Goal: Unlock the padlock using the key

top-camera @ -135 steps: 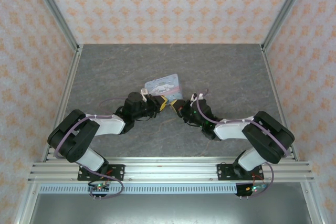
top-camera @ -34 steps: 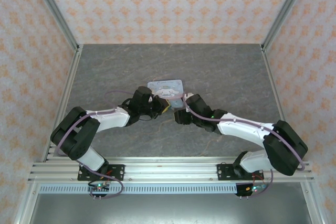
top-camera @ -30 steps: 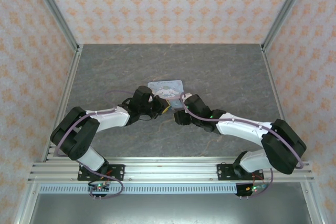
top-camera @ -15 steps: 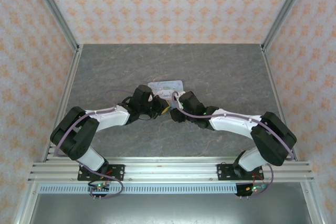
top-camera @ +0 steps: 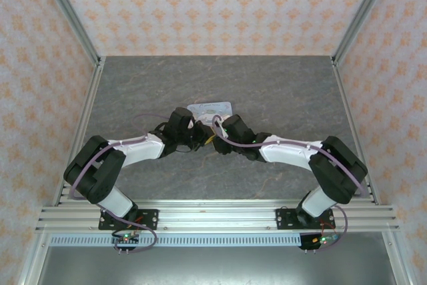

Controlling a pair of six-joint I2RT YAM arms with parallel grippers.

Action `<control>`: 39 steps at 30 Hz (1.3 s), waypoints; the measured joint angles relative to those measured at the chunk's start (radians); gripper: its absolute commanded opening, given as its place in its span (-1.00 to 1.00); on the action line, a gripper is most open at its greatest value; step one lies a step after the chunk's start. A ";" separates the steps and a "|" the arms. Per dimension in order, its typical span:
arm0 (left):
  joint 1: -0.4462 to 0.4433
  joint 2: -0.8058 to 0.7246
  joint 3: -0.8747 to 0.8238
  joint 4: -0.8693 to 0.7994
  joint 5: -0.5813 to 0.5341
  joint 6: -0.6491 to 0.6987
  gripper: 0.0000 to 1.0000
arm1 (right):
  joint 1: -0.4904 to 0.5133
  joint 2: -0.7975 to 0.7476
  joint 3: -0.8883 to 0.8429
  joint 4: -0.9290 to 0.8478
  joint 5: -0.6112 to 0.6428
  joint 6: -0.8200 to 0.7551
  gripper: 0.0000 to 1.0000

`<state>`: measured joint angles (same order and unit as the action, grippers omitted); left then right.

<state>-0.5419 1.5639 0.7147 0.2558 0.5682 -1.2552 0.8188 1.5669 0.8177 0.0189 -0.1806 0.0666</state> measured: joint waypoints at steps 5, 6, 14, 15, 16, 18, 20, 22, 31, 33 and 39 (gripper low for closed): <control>0.002 0.000 0.000 0.001 -0.002 0.000 -1.00 | 0.003 0.003 0.006 0.000 0.002 -0.001 -0.60; 0.002 0.000 0.000 0.001 -0.003 0.000 -1.00 | 0.003 0.005 0.007 0.000 0.002 -0.001 -0.63; 0.006 0.000 0.000 0.001 -0.006 0.000 -1.00 | 0.003 0.009 0.017 -0.005 0.002 0.000 -0.86; 0.006 0.000 -0.001 0.001 -0.006 0.000 -1.00 | 0.003 0.009 0.018 -0.005 0.002 0.000 -0.88; 0.006 0.000 -0.001 0.002 -0.006 0.000 -1.00 | 0.003 0.009 0.018 -0.006 0.000 -0.001 -0.89; 0.006 0.000 -0.001 0.002 -0.007 0.000 -1.00 | 0.003 0.009 0.018 -0.007 0.001 0.000 -0.98; 0.006 0.000 -0.001 0.002 -0.007 0.000 -1.00 | 0.003 0.009 0.018 -0.008 0.001 0.000 -1.00; 0.006 0.000 -0.002 0.002 -0.007 0.000 -1.00 | 0.003 0.009 0.019 -0.010 0.001 0.000 -0.92; 0.006 0.000 -0.003 0.010 -0.003 0.000 -1.00 | -0.021 -0.032 -0.005 -0.020 0.002 0.018 0.08; 0.006 0.000 -0.007 0.010 -0.002 0.001 -1.00 | -0.037 -0.094 -0.042 -0.015 0.002 0.042 0.18; 0.006 0.000 -0.015 -0.012 -0.003 0.046 -1.00 | -0.083 -0.252 -0.146 0.051 -0.015 0.169 0.27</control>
<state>-0.5358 1.5635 0.6994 0.2436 0.5648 -1.2091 0.7361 1.3151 0.6716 0.0696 -0.1955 0.2356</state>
